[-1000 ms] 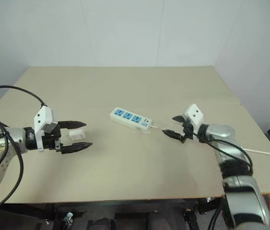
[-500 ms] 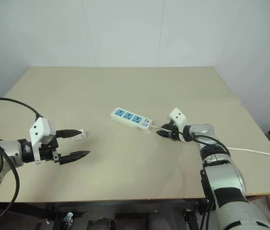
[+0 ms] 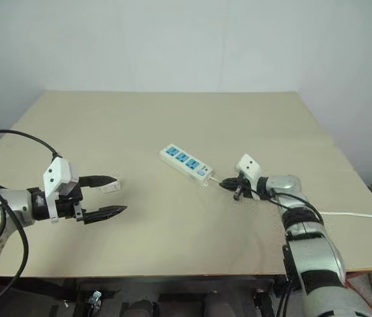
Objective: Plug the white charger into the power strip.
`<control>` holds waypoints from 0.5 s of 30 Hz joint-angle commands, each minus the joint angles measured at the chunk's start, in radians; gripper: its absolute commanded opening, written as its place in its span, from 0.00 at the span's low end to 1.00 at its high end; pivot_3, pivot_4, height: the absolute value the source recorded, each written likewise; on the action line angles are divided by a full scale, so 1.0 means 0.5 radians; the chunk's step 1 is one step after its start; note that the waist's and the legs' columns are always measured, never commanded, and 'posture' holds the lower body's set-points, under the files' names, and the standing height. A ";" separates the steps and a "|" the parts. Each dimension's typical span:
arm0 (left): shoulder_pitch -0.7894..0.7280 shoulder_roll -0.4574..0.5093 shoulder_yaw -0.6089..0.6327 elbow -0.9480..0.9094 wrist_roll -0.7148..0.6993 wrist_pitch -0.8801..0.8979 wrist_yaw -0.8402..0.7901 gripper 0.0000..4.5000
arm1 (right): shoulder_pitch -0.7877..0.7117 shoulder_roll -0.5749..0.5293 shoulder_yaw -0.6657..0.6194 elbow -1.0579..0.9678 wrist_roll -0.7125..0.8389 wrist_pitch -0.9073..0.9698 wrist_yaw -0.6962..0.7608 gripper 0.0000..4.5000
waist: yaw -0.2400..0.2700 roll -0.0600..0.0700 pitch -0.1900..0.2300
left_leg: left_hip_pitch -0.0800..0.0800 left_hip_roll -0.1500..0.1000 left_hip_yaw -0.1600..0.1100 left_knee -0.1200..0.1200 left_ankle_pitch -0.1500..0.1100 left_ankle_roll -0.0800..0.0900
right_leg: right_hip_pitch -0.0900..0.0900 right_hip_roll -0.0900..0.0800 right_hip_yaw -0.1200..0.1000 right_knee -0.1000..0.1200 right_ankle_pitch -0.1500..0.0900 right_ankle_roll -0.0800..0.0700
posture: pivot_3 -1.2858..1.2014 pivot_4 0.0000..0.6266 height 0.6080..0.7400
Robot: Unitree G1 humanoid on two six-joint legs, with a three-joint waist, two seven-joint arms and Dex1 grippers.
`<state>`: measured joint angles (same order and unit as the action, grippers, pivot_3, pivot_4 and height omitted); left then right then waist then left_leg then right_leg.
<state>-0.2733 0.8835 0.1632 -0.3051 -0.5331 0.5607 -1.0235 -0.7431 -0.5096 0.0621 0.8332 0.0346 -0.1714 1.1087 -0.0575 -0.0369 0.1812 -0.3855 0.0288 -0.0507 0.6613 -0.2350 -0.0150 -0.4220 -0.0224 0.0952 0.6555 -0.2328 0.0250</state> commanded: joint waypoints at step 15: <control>-0.567 -0.197 -0.476 0.597 0.266 -0.318 -0.377 1.00 | 1.339 -0.298 -0.345 -1.963 0.289 0.759 -0.441 0.30 | -0.013 0.004 0.002 | 0.002 0.001 0.004 0.001 0.000 0.000 | 0.000 0.003 0.004 0.002 -0.009 0.015 | 0.52 0.24 1.00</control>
<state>-0.5288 0.7826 -0.0778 -0.0082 -0.4088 0.4256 -1.1976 -0.0585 -0.6541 -0.0905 -0.1182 0.1703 0.2122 0.9067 -0.0642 -0.0350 0.1823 -0.3846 0.0294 -0.0492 0.6617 -0.2350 -0.0149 -0.4222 -0.0205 0.0971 0.6563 -0.2375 0.0326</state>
